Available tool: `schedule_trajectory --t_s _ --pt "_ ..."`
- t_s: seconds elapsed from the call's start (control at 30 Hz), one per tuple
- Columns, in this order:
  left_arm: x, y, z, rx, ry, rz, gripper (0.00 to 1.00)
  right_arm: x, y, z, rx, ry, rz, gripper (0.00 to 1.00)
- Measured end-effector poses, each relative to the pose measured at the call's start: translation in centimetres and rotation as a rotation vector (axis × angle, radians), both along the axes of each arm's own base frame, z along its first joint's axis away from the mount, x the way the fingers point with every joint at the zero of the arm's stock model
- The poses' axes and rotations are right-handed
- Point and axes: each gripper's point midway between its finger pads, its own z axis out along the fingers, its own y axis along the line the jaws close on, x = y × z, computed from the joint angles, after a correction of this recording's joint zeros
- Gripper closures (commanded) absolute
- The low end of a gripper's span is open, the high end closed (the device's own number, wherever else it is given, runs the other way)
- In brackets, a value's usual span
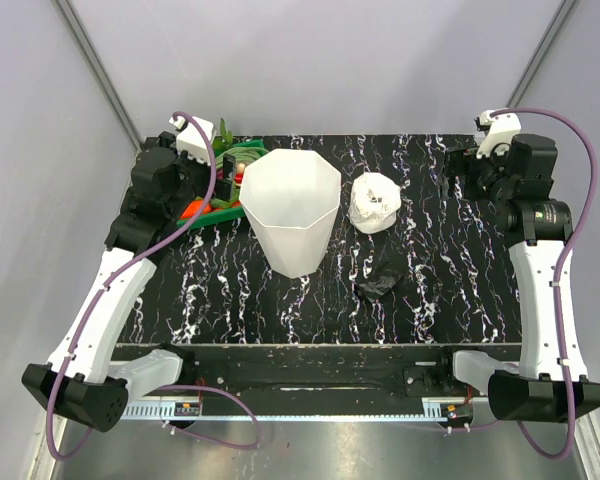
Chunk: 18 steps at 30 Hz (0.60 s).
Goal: Put the trash bags into the trash bin
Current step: Move the trash bin to the center of the board.
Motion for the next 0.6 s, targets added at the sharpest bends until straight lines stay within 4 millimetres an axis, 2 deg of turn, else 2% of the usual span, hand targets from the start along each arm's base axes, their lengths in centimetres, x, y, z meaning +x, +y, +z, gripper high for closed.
schedule_trajectory --t_s 0.43,0.6 --pt "0.0 0.0 0.0 0.002 -0.002 -0.003 0.01 0.0 0.0 -0.1 0.000 0.003 0.001 0.00" --pt "0.5 -1.1 -0.6 0.028 0.065 -0.041 0.01 0.0 0.1 -0.2 0.000 0.005 0.002 0.00"
